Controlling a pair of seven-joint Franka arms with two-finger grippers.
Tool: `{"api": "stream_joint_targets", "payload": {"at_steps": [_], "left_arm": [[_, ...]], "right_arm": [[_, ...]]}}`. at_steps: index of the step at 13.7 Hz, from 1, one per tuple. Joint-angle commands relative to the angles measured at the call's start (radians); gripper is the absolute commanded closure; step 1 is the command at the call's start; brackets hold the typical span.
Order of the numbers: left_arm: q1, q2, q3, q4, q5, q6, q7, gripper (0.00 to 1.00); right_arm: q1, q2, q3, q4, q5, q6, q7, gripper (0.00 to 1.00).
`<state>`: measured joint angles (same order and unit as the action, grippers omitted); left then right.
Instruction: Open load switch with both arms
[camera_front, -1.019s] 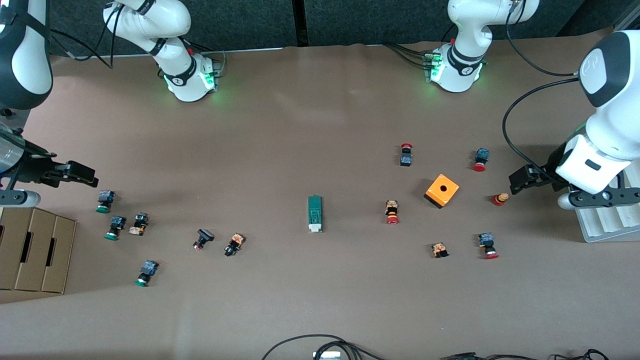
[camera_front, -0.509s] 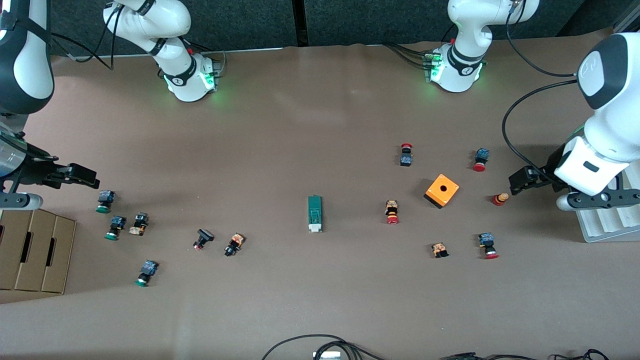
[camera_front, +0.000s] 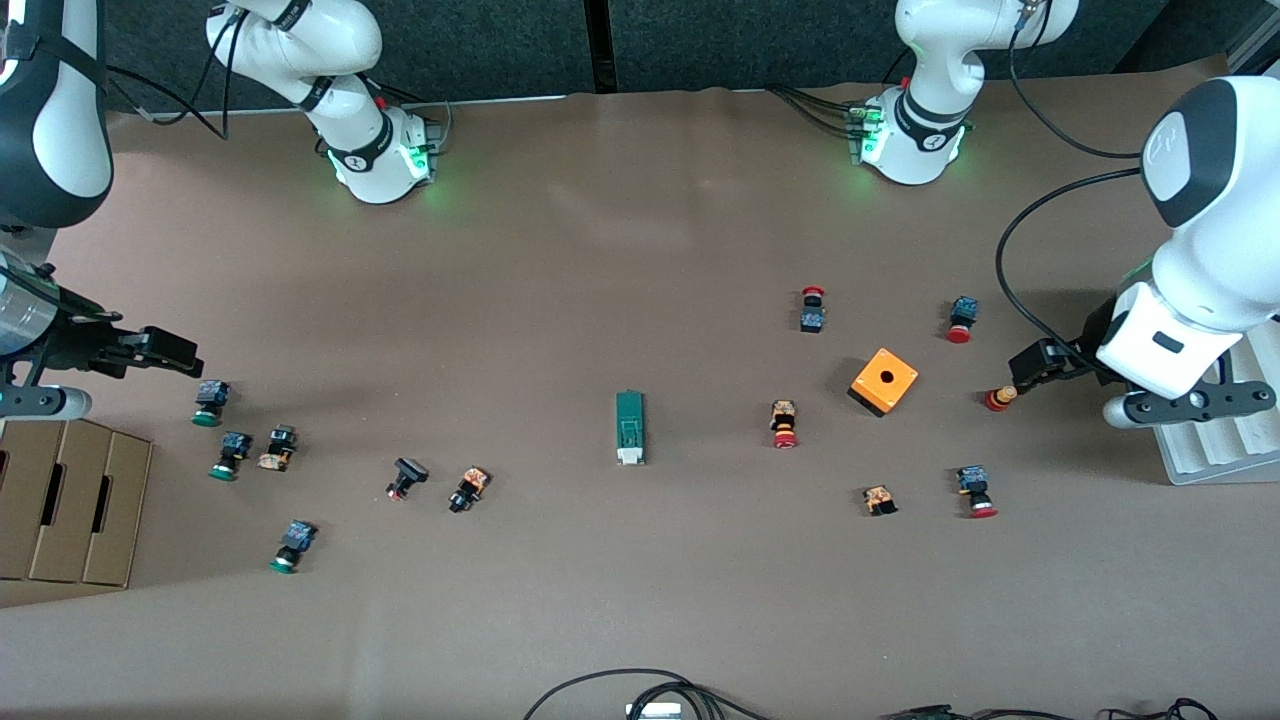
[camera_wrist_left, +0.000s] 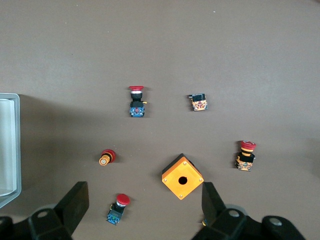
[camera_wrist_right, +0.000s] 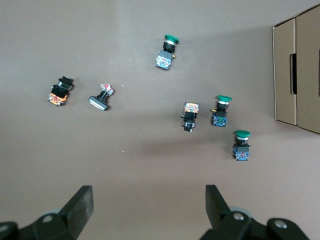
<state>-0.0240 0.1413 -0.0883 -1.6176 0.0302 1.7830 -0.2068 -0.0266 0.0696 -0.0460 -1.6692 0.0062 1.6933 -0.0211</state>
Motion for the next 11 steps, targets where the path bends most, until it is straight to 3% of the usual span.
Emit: {"api": "stream_joint_targets", "payload": {"at_steps": [1, 11], "left_arm": [[-0.002, 0.007, -0.004, 0.021, 0.017, -0.008, -0.019, 0.0], [-0.002, 0.009, -0.005, 0.021, 0.046, -0.007, -0.022, 0.0]], "right_arm": [[0.005, 0.01, -0.003, 0.019, 0.014, -0.014, 0.004, 0.0], [0.004, 0.019, -0.003, 0.019, 0.012, -0.034, 0.001, 0.0]]}}
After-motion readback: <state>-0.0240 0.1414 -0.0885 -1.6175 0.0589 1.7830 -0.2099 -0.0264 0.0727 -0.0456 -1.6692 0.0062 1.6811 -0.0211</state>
